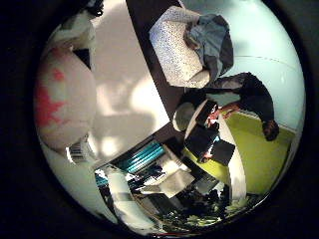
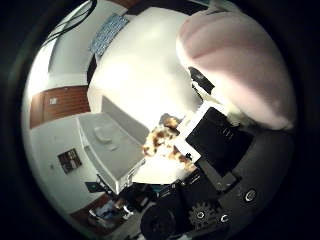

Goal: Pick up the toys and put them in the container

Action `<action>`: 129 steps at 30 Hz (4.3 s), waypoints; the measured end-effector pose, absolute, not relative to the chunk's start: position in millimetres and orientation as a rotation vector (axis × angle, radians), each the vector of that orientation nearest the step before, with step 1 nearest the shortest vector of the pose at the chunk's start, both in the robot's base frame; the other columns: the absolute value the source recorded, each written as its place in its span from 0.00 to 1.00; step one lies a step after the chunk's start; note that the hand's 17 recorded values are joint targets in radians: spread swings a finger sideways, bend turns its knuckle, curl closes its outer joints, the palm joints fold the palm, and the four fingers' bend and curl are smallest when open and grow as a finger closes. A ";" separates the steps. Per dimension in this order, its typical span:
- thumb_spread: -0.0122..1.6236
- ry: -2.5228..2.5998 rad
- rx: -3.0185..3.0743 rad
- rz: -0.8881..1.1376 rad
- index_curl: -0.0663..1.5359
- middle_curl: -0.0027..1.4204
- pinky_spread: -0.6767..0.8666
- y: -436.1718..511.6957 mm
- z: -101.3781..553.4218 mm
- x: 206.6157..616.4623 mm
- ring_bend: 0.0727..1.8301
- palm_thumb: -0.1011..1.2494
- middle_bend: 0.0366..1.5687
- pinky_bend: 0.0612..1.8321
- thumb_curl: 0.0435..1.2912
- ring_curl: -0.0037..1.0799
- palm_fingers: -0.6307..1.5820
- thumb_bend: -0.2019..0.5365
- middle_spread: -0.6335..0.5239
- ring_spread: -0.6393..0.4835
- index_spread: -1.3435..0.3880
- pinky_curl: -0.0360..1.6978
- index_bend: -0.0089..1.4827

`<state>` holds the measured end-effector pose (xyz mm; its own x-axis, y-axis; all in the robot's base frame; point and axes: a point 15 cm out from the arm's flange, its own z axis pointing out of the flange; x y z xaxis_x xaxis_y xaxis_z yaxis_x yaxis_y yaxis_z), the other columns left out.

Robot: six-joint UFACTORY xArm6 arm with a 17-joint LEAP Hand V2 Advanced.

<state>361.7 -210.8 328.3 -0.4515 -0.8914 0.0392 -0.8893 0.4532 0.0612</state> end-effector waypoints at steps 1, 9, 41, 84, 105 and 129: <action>0.54 -2.611 1.637 -0.040 0.68 0.73 0.34 -200.2 344.2 359.5 0.78 0.87 0.83 0.76 0.54 0.80 0.69 0.25 0.34 0.33 0.59 0.60 0.76; 0.54 -2.474 2.001 0.041 0.69 0.74 0.34 -78.2 449.9 354.4 0.78 0.85 0.84 0.73 0.58 0.81 0.69 0.25 0.35 0.33 0.60 0.67 0.75; 0.62 -2.117 2.620 0.084 0.66 0.66 0.24 200.1 480.6 379.9 0.70 0.66 0.70 0.58 0.51 0.72 0.65 0.22 0.35 0.33 0.58 0.62 0.46; 0.73 -2.457 1.996 -0.078 0.23 0.22 0.79 -53.3 400.2 322.1 0.14 0.54 0.10 0.28 0.25 0.23 0.35 0.25 0.63 0.78 0.64 0.23 0.12; 0.72 -2.561 1.777 -0.202 0.22 0.22 0.79 -108.5 229.7 279.9 0.15 0.53 0.10 0.30 0.25 0.23 0.36 0.25 0.65 0.79 0.66 0.19 0.12; 0.70 -2.519 1.694 -0.340 0.22 0.22 0.78 -119.9 136.1 299.9 0.16 0.52 0.10 0.31 0.24 0.23 0.36 0.25 0.66 0.79 0.66 0.17 0.12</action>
<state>299.9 -119.9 136.1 -0.3823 -0.9226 -0.0516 -0.9032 0.3614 0.2315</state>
